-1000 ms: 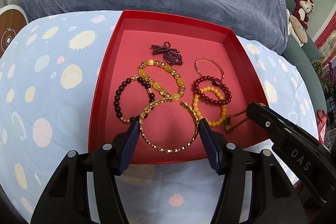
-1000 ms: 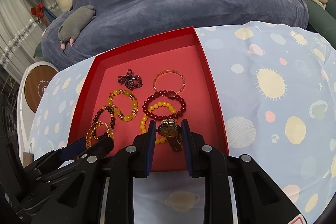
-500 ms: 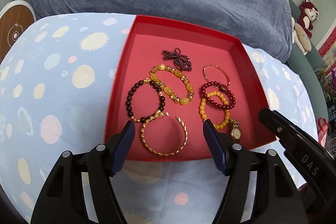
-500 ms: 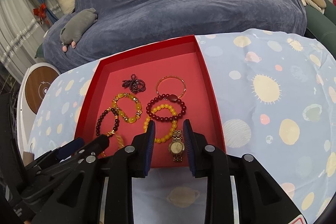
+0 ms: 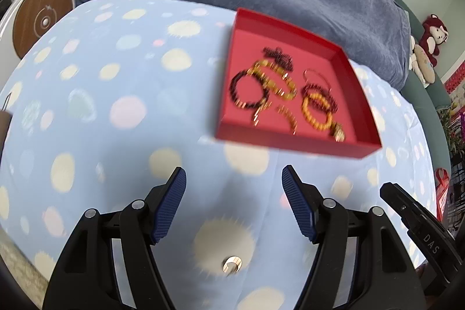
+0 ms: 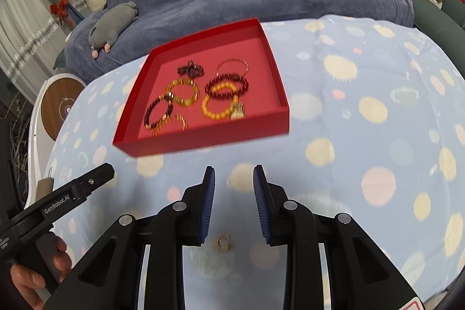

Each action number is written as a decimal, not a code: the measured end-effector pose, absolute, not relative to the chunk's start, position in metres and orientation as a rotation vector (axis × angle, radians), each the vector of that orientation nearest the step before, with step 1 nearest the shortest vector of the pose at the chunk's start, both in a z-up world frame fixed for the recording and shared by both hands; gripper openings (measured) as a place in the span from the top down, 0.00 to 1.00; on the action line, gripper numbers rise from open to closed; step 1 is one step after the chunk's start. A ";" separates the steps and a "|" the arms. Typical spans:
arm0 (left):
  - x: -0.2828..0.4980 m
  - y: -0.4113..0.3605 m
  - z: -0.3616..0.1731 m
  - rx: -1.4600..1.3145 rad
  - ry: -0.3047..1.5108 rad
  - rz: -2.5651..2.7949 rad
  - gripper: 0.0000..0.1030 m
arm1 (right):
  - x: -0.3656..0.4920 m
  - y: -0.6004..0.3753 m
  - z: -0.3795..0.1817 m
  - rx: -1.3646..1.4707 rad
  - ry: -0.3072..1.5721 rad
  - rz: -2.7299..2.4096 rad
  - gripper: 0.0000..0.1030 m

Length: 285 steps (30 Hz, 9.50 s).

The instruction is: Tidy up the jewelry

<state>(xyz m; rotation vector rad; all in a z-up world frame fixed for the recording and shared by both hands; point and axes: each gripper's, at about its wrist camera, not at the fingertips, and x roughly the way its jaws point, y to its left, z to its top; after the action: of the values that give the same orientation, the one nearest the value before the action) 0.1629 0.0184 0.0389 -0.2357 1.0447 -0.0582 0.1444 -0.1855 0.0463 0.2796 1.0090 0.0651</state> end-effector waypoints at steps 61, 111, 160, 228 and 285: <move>0.087 -0.002 -0.012 -0.062 1.112 -0.100 0.45 | 0.092 -0.153 -0.013 0.226 1.143 0.068 0.74; 0.090 -0.015 -0.012 0.058 1.060 -0.062 0.84 | 0.076 -0.159 -0.011 0.251 1.126 0.042 0.83; 0.130 -0.024 0.063 -0.101 0.995 -0.172 0.84 | 0.108 -0.160 0.052 0.258 0.984 0.103 0.83; 0.375 -0.050 0.005 -0.070 1.039 -0.085 0.67 | 0.362 -0.176 0.013 0.199 0.988 0.053 0.55; 0.205 -0.028 0.086 -0.050 0.992 -0.040 0.36 | 0.184 -0.156 0.094 0.146 0.960 0.044 0.46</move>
<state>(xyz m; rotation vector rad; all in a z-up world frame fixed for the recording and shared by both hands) 0.2052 -0.0284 0.0860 -0.0495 0.9921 -0.0401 0.1844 -0.1564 0.0937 0.1458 0.9596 0.0439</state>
